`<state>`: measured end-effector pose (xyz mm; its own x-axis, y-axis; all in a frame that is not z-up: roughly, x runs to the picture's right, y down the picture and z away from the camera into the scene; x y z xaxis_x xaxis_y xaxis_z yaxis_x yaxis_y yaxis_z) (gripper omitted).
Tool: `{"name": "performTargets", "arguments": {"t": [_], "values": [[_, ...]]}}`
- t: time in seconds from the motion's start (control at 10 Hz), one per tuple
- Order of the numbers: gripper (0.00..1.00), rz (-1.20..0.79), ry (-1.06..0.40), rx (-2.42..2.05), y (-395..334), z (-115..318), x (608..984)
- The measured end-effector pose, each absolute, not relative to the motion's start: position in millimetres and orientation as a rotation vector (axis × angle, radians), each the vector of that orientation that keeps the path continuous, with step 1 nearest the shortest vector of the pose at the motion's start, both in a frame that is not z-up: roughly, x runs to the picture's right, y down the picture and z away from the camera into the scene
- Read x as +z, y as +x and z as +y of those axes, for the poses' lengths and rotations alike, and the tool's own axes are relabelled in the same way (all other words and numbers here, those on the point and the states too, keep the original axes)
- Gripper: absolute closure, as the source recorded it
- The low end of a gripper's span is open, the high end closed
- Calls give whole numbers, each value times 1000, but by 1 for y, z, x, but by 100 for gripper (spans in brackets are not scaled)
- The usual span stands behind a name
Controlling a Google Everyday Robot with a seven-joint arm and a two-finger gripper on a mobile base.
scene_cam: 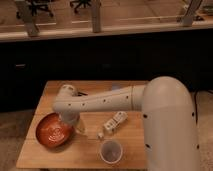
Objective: Drag the ceramic bowl in a circle
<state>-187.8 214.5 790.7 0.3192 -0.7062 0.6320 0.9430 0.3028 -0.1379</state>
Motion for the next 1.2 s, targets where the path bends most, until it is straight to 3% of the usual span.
{"name": "performTargets", "arguments": {"t": [0.5,0.6,1.2], "values": [[21,-520,-551,-1151,-200,225,800],[25,-520,-550,-1148,-200,226,801],[84,-521,-545,-1114,-196,225,807]]}}
